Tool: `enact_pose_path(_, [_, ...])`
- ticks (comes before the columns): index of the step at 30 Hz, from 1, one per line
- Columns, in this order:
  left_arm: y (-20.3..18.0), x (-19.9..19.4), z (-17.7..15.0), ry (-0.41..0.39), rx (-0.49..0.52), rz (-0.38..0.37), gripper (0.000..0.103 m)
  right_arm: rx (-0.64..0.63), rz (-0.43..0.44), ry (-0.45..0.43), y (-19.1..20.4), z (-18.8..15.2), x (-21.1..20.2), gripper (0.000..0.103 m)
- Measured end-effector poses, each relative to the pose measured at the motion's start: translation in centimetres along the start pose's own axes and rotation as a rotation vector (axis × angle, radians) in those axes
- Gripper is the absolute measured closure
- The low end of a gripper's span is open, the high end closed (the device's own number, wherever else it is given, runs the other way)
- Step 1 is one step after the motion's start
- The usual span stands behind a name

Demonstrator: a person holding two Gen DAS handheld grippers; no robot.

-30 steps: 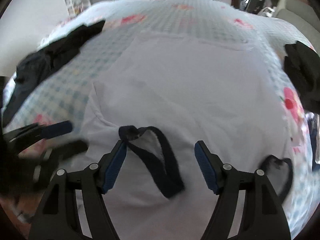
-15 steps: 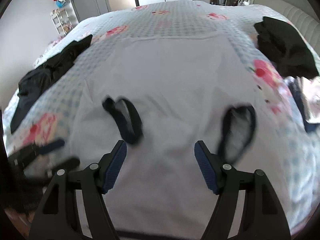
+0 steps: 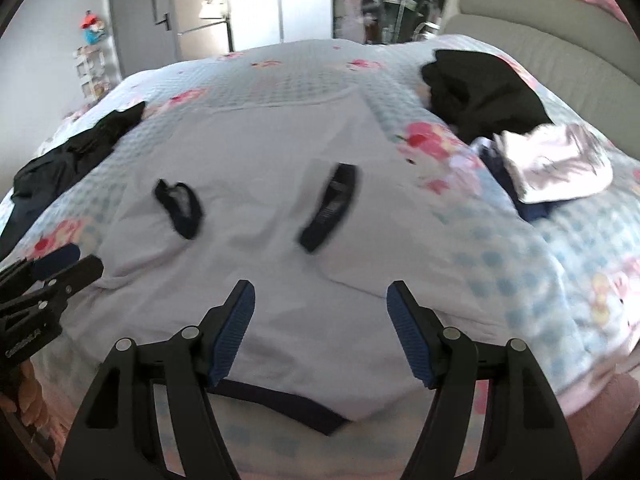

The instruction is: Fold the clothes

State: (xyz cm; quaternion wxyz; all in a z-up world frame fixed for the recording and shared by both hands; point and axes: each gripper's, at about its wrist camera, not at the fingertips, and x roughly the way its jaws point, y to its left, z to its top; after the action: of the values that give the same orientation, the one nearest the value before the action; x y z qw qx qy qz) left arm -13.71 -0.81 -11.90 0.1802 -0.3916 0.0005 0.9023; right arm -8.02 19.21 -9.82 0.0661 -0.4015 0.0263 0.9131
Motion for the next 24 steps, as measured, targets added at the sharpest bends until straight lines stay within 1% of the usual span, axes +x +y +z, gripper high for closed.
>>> enact_pose_path(3, [-1.4, 0.6, -1.7, 0.062, -0.011, -0.004, 0.049, 0.026, -0.011, 0.032, -1.8, -0.8, 0.0, 0.033])
enact_pose_path(5, [-1.9, 0.8, -2.7, 0.075, 0.000, 0.023, 0.049, 0.042, -0.003, 0.057, -2.6, -1.6, 0.1, 0.033])
enact_pose_path(7, [-2.0, 0.7, -3.4, 0.084, 0.007, 0.053, 0.049, 0.003, -0.011, 0.094, -2.6, -2.9, 0.8, 0.033])
enact_pose_path(9, [-1.9, 0.4, -3.6, 0.086, -0.016, 0.057, 0.047, -0.031, -0.018, 0.122, -2.7, -4.0, 1.4, 0.033])
enact_pose_path(10, [-1.7, 0.1, -3.8, 0.082, -0.031, 0.063, 0.047, -0.044, -0.020, 0.132, -2.7, -4.5, 1.8, 0.033])
enact_pose_path(14, [-0.7, -1.3, -4.8, 0.063, -0.086, 0.075, 0.044, -0.025, 0.003, 0.089, -3.4, -4.5, 0.4, 0.033])
enact_pose_path(16, [0.2, -2.5, -5.4, 0.040, -0.146, 0.038, 0.044, 0.010, 0.013, 0.055, -4.3, -4.5, -0.5, 0.033])
enact_pose_path(18, [1.3, -3.9, -5.7, 0.004, -0.211, 0.013, 0.044, 0.042, 0.000, 0.013, -5.2, -4.7, -1.3, 0.033])
enact_pose_path(21, [2.5, -5.2, -5.8, -0.044, -0.260, 0.006, 0.044, 0.076, -0.019, 0.015, -6.1, -4.9, -1.1, 0.033])
enact_pose_path(24, [3.0, -5.8, -5.5, -0.070, -0.283, 0.034, 0.044, 0.114, -0.028, 0.038, -6.8, -4.9, -0.5, 0.033])
